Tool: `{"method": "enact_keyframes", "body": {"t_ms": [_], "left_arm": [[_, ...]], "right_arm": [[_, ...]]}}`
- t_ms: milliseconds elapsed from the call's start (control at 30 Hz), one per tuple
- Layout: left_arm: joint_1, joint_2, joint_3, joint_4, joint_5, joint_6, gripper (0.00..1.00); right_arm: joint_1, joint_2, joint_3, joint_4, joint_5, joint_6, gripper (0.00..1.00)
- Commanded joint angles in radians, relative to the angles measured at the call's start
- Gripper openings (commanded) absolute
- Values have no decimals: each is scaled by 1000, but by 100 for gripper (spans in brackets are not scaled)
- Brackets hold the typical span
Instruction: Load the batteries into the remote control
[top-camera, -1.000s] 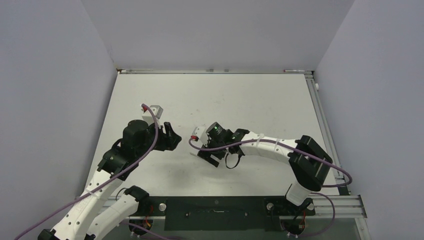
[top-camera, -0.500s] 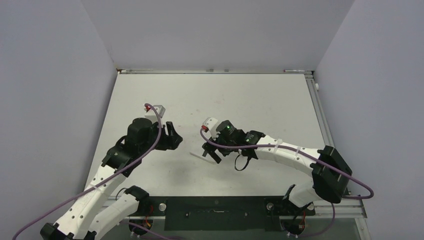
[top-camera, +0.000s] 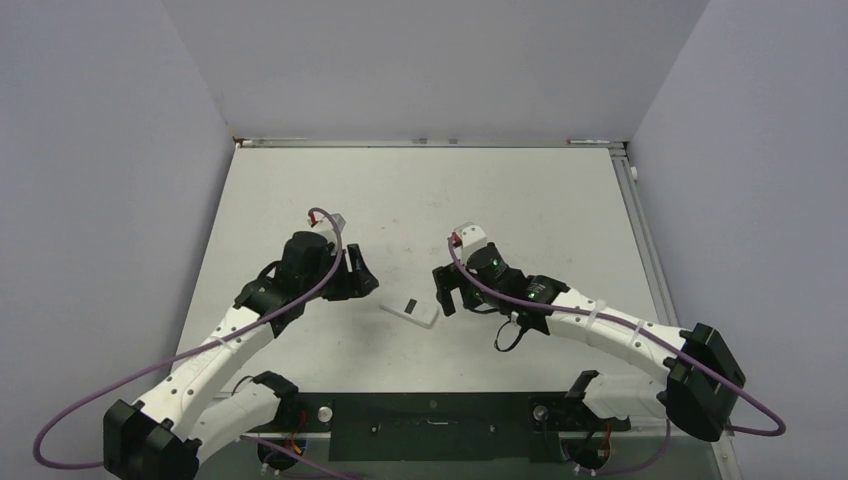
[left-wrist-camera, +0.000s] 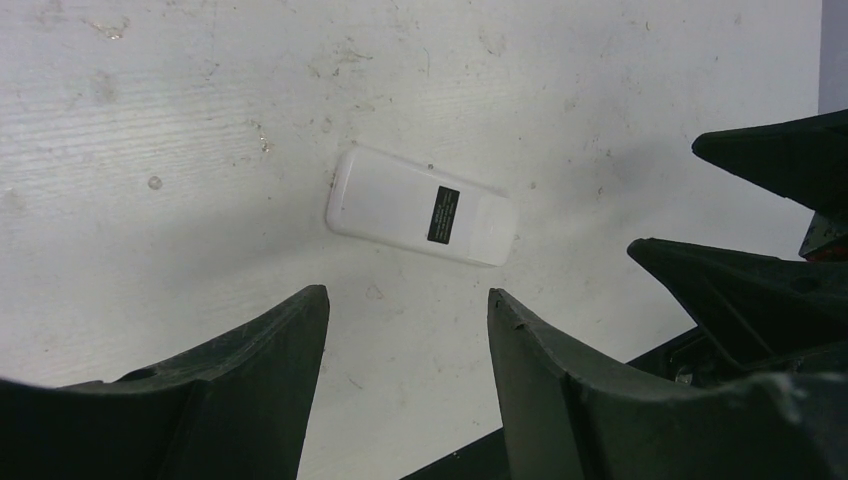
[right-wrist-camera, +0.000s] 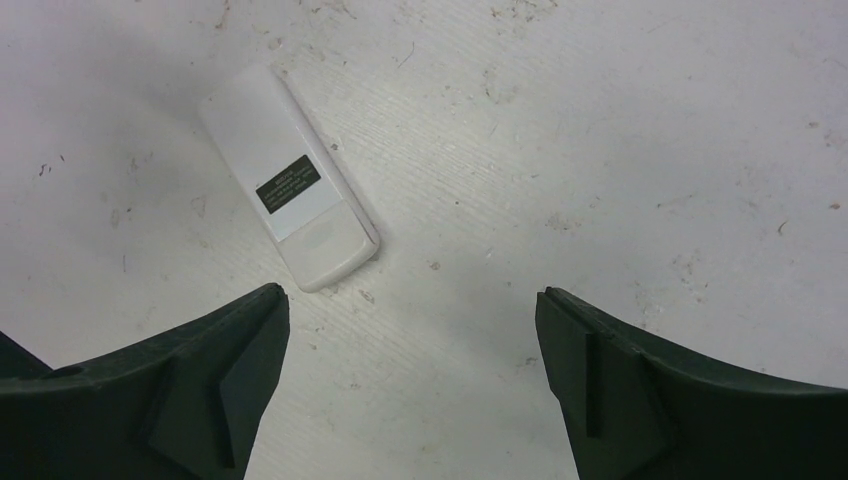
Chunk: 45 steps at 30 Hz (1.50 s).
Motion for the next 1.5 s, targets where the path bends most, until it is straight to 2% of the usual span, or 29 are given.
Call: {"method": "enact_keyframes", "body": {"t_ms": [0, 200, 467, 1067, 1300, 1467], "left_arm": [[4, 62, -21, 151, 48, -76, 56], [1, 157, -34, 245, 57, -115, 56], [0, 294, -27, 291, -4, -107, 55], [-24, 509, -49, 423, 37, -96, 46], [-50, 541, -52, 441, 39, -93, 38], [-60, 537, -72, 439, 37, -88, 36]], "right_arm": [[-45, -80, -67, 86, -34, 113, 93], [-69, -166, -148, 134, -145, 114, 96], [-71, -148, -177, 146, -160, 145, 98], [-77, -134, -209, 155, -187, 169, 94], [-77, -96, -199, 157, -191, 210, 88], [-77, -76, -190, 155, -192, 222, 85]]}}
